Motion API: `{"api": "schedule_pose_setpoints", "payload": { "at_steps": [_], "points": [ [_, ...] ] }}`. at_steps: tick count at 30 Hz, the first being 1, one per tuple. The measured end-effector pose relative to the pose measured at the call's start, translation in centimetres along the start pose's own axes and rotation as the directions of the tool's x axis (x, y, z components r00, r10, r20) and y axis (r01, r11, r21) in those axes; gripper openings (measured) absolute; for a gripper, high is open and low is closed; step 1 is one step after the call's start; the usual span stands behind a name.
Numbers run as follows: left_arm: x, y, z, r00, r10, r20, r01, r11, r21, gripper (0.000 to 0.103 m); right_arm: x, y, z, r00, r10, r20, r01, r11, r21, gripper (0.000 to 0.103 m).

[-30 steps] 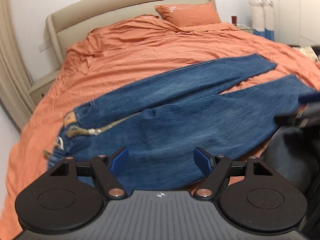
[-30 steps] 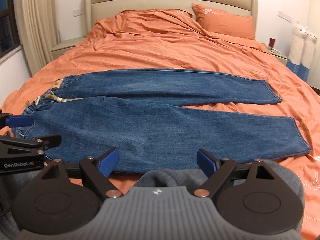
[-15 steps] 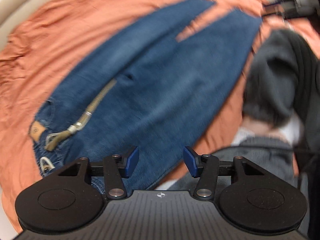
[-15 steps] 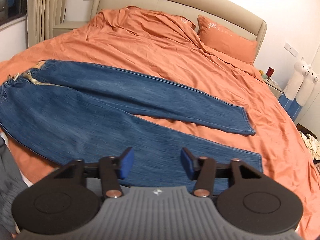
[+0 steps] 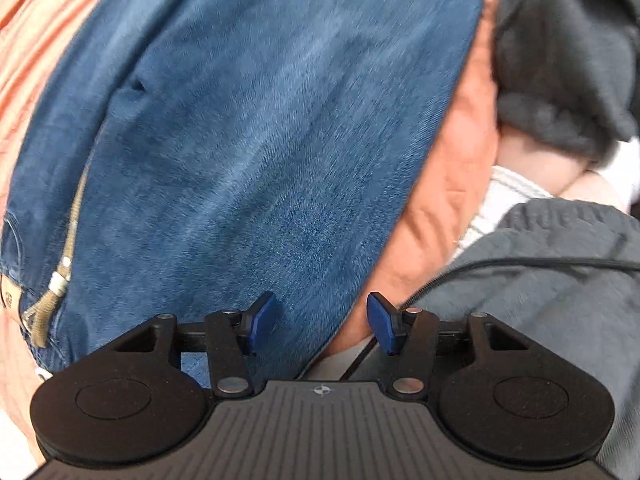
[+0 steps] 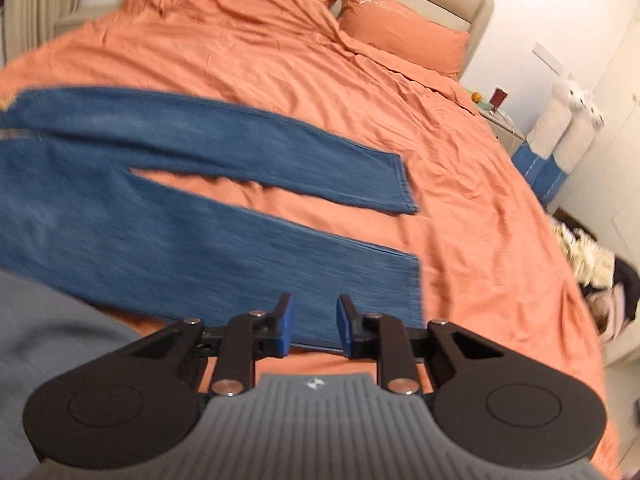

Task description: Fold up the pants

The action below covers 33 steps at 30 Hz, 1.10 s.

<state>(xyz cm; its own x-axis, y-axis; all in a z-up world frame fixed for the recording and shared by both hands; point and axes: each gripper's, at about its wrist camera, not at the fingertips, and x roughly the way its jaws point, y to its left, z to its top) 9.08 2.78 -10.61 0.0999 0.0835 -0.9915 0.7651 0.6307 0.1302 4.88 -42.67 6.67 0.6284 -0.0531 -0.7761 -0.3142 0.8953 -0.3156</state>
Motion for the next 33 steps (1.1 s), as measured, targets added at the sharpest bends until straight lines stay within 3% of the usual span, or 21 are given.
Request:
{"api": "schedule_pose_setpoints", "payload": {
  "at_steps": [2, 4, 6, 8, 11, 13, 20, 22, 24, 27, 33],
  "points": [
    [0.6, -0.7, 0.3, 0.999, 0.045, -0.014, -0.045, 0.999, 0.018, 0.058, 1.5, -1.4, -1.4, 1.000, -0.002, -0.017, 0.001, 0.999, -0.051, 0.019],
    [0.2, -1.2, 0.1, 0.996, 0.088, 0.007, -0.089, 0.996, 0.023, 0.042, 3.6, -2.5, -3.1, 0.998, -0.029, -0.058, 0.023, 0.994, -0.110, 0.019],
    [-0.4, -1.4, -0.3, 0.994, 0.110, 0.024, -0.110, 0.994, 0.009, 0.018, 5.4, -2.8, -4.7, 0.994, -0.070, -0.085, 0.053, 0.980, -0.191, 0.019],
    [-1.4, -1.5, -0.8, 0.990, 0.128, 0.063, -0.127, 0.992, -0.016, 0.007, 7.1, -2.7, -6.4, 0.991, -0.101, -0.092, 0.072, 0.958, -0.276, 0.019],
    [-3.2, -1.0, -1.7, 0.965, 0.214, 0.151, -0.200, 0.974, -0.104, 0.005, 8.9, -1.8, -8.0, 0.989, -0.129, -0.073, 0.088, 0.905, -0.416, 0.019],
    [-4.2, -0.4, -2.3, 0.951, 0.242, 0.190, -0.208, 0.961, -0.184, 0.005, 9.8, -0.9, -8.5, 0.989, -0.145, -0.044, 0.100, 0.842, -0.529, 0.026],
    [-6.2, 0.5, -2.1, 0.887, 0.359, 0.290, -0.227, 0.887, -0.401, 0.005, 12.8, 1.0, -9.5, 0.983, -0.185, 0.009, 0.125, 0.630, -0.766, 0.026],
    [-6.1, 0.4, -1.5, 0.877, 0.377, 0.299, -0.230, 0.875, -0.427, 0.005, 13.6, 0.8, -9.8, 0.982, -0.191, 0.005, 0.121, 0.601, -0.790, 0.023],
    [-6.4, 0.7, -1.5, 0.866, 0.393, 0.310, -0.229, 0.862, -0.452, 0.005, 13.7, 0.7, -9.9, 0.980, -0.197, 0.019, 0.135, 0.595, -0.793, 0.010],
    [-7.4, 0.1, -1.8, 0.851, 0.418, 0.319, -0.234, 0.845, -0.481, 0.006, 12.8, 0.5, -9.8, 0.979, -0.196, 0.052, 0.161, 0.595, -0.787, 0.008],
    [-8.3, 0.6, -1.9, 0.820, 0.460, 0.340, -0.234, 0.812, -0.535, 0.006, 11.3, 0.6, -9.7, 0.966, -0.229, 0.123, 0.229, 0.527, -0.819, 0.004]
  ]
}}
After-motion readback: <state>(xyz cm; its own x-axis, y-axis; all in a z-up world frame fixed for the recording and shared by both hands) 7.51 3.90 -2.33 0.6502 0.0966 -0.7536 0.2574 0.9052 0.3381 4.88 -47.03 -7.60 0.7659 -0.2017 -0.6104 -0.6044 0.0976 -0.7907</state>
